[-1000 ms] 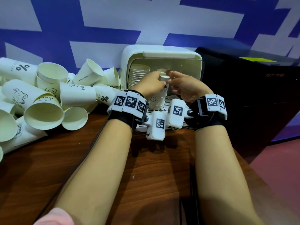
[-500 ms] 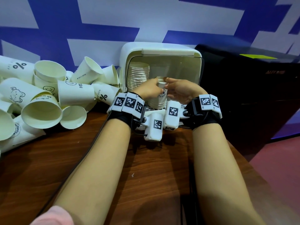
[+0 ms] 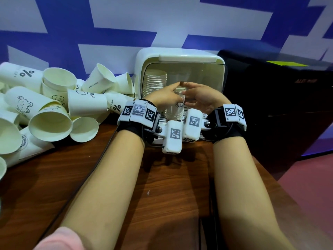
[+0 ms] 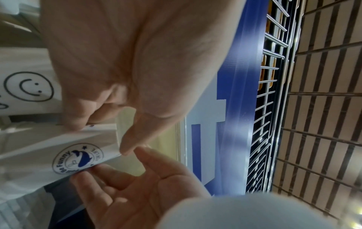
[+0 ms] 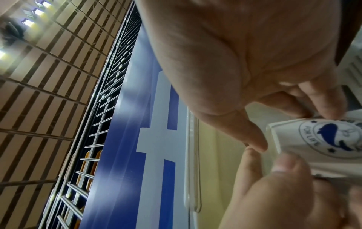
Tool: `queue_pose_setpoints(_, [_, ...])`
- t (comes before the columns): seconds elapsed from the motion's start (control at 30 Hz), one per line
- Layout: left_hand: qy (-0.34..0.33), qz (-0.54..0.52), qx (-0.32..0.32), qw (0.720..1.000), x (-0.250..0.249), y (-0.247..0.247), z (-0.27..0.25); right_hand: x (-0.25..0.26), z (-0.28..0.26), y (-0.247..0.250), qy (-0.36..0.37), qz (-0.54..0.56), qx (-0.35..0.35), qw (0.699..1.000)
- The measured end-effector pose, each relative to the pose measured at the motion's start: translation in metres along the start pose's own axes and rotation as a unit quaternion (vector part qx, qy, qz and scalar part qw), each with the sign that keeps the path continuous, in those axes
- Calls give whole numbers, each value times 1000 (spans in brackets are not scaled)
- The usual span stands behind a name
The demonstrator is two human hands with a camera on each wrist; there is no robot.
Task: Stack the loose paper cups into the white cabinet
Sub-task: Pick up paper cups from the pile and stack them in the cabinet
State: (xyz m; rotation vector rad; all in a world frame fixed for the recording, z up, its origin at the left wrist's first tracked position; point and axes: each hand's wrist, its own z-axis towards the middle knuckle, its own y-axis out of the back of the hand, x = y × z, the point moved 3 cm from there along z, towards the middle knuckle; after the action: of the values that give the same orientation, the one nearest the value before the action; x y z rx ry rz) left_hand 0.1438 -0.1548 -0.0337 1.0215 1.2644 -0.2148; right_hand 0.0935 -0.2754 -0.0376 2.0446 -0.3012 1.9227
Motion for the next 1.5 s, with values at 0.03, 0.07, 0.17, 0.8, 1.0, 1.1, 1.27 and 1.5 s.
queue_pose_setpoints(0.03, [1,-7,2,1000,0,1,-1,1,0,-1,-2,-11,-3,1000])
queue_pose_setpoints(0.07, [2,-11,6,1000,-1,2,-2,2,1,-2,-5,-20,-4,1000])
queue_pose_setpoints(0.17, [2,-31,14,999,-2,6,-6,8,-2,-4,-11,-30,-9,999])
queue_pose_setpoints(0.8, [4,-51,-35,998,-6,74,-127,77,-69,-71,70,-186,43,979])
queue_pose_setpoints(1.0, [45,16,-157,986,25,121,-168,77,-78,-131,119,-131,122,977])
queue_pose_setpoints(1.1, [80,57,-230,968,42,141,-184,64,-76,-164,106,-88,137,981])
queue_pose_setpoints(1.27, [130,72,-263,953,56,156,-200,36,-69,-203,52,-62,170,982])
queue_pose_setpoints(1.5, [246,212,-287,901,76,169,-211,12,-69,-229,-16,4,214,977])
